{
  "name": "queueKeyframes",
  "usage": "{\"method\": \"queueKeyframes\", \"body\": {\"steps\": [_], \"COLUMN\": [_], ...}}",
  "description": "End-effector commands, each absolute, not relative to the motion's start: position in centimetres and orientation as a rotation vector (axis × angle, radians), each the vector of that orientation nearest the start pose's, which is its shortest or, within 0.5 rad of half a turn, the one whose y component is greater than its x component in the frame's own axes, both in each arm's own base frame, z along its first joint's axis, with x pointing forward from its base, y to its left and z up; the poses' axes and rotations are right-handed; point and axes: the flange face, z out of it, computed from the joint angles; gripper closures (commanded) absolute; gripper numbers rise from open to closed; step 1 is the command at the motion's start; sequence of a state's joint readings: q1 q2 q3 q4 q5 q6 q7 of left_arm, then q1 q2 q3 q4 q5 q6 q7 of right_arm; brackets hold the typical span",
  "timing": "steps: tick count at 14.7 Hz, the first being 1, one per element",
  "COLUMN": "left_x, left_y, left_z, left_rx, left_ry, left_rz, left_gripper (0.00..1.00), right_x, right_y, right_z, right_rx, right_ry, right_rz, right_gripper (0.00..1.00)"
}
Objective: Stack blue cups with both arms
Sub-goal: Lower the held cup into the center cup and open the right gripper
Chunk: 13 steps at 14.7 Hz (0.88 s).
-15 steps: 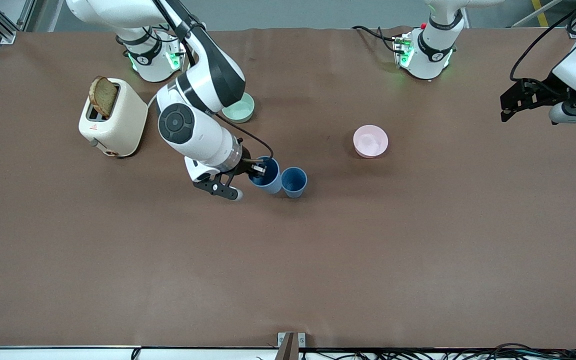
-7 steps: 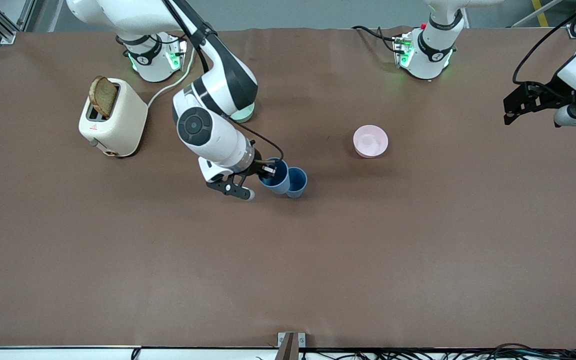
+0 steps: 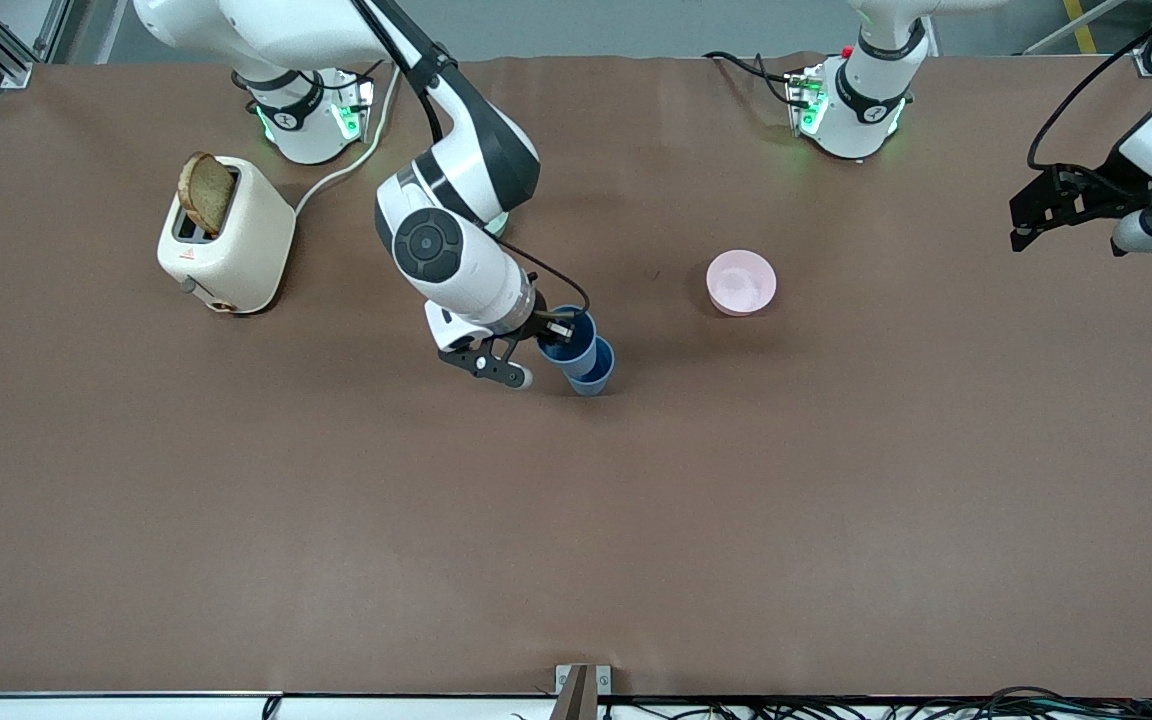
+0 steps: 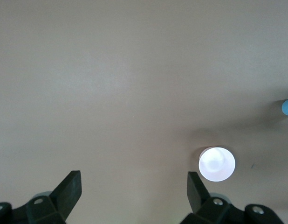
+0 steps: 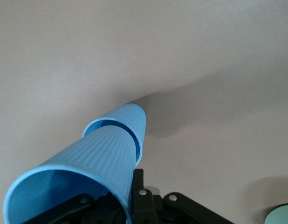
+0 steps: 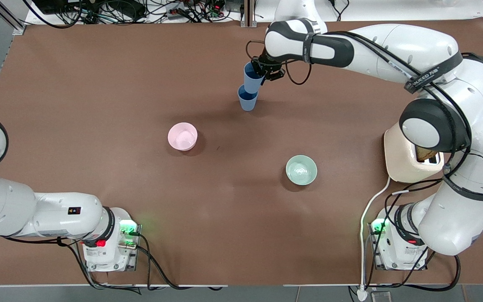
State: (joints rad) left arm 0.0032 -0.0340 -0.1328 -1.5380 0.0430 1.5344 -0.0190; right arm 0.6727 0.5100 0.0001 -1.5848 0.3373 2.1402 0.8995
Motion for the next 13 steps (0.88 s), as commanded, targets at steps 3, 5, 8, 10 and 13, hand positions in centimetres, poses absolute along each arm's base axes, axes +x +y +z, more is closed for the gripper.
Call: {"method": "queueKeyframes", "body": {"steps": [3,5,8,10,13], "left_x": [53.7,53.4,53.6,53.7,53.6], "left_y": [-6.7,-6.9,-6.7,-6.5,-6.5], "left_z": [66.4,66.7,66.2,66.1,66.2], "left_rx": [-3.107,-3.107,-3.107,-3.107,-3.107], "left_ry": [0.174,0.174,0.172,0.176,0.174], "left_rz": [-0.082,-0.087,-0.072,-0.070,-0.072], "left_gripper": [0.00,0.00,0.00,0.00,0.00], "right_x": [52.9,53.0,52.9,52.8,53.9], "right_y": [45.6,45.5,45.5,45.5,44.2], "right_z": [33.4,33.3,32.0,31.9,34.8], "right_rx": [-2.807,-2.812,-2.829,-2.838,-2.816], "right_ry": [0.604,0.603,0.601,0.597,0.606], "right_rz": [0.230,0.232,0.244,0.243,0.203], "right_gripper": [0.98,0.97,0.79,0.16,0.00]}}
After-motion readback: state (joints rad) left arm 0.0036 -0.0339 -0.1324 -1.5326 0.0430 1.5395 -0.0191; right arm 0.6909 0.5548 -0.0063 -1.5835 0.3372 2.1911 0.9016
